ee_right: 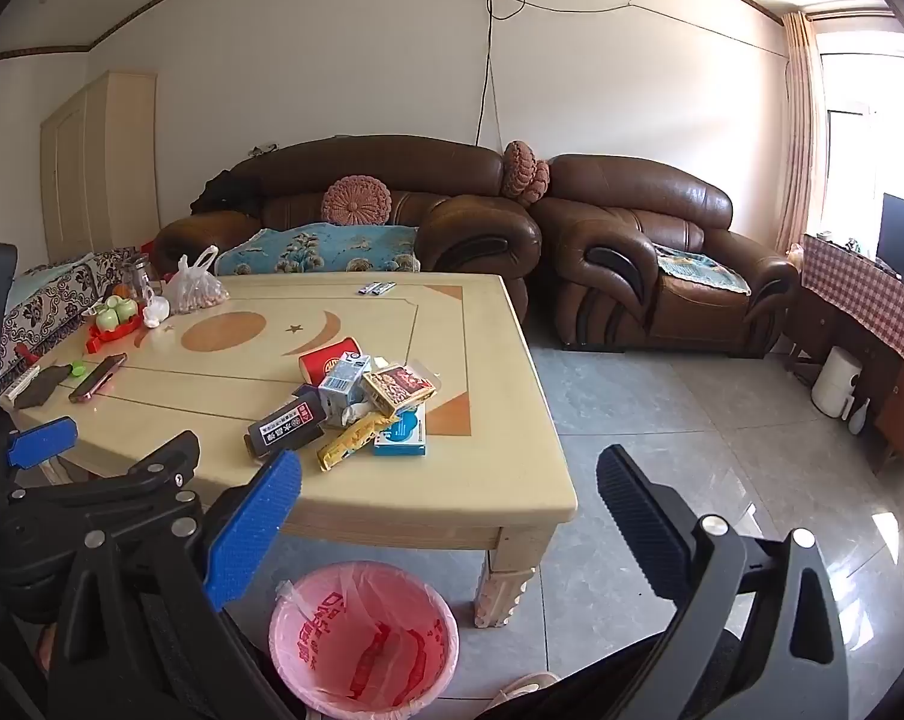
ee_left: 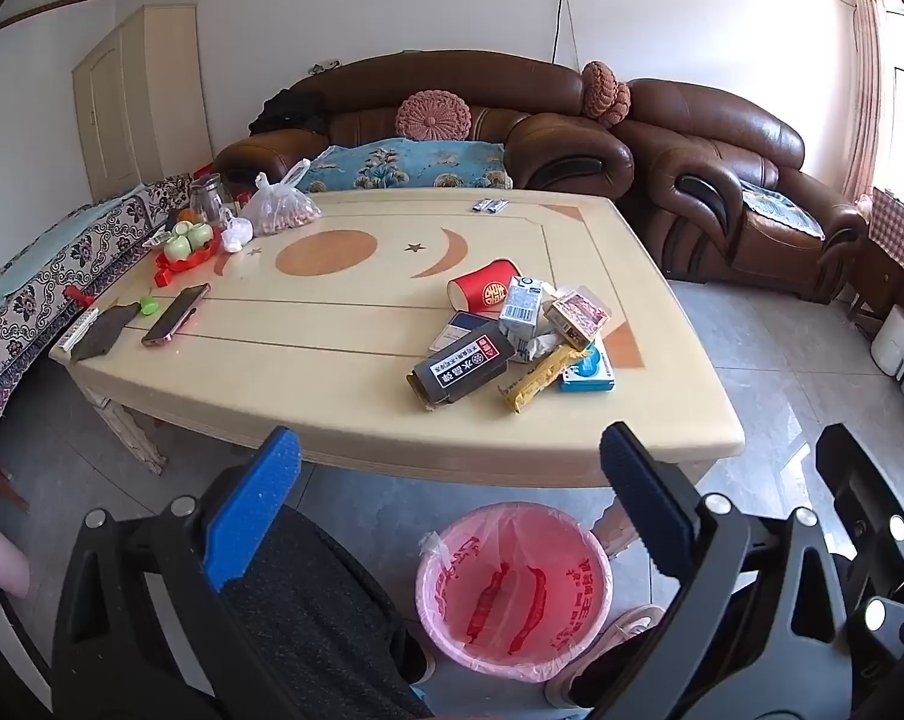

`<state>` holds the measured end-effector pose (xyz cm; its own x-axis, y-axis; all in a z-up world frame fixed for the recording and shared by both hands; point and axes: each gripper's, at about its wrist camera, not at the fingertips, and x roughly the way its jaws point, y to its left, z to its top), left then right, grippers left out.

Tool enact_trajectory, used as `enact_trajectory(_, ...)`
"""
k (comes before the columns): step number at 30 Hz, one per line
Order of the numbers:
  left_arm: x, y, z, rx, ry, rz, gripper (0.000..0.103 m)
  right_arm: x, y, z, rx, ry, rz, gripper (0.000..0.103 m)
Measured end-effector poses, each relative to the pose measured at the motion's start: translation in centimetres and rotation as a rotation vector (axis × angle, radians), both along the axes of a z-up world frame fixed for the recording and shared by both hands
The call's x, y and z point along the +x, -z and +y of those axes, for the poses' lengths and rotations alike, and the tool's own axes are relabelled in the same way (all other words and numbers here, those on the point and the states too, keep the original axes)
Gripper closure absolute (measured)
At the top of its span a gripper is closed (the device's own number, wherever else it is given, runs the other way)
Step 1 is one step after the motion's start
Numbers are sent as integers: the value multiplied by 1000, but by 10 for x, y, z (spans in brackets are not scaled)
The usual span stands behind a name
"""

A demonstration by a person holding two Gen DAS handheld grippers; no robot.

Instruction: Collect trash

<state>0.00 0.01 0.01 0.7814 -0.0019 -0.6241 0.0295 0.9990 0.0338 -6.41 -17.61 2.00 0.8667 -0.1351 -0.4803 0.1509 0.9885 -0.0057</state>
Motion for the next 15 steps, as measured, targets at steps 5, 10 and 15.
enact_trajectory(5,0,0,0,7,-1,-5,5,-1,0,0,7,-1,-9,6)
enact_trajectory(10,1,0,0,-3,1,-1,5,1,0,-1,12,-2,0,6)
enact_trajectory(15,3,2,1,-6,-1,1,5,2,-1,-2,15,-1,4,6)
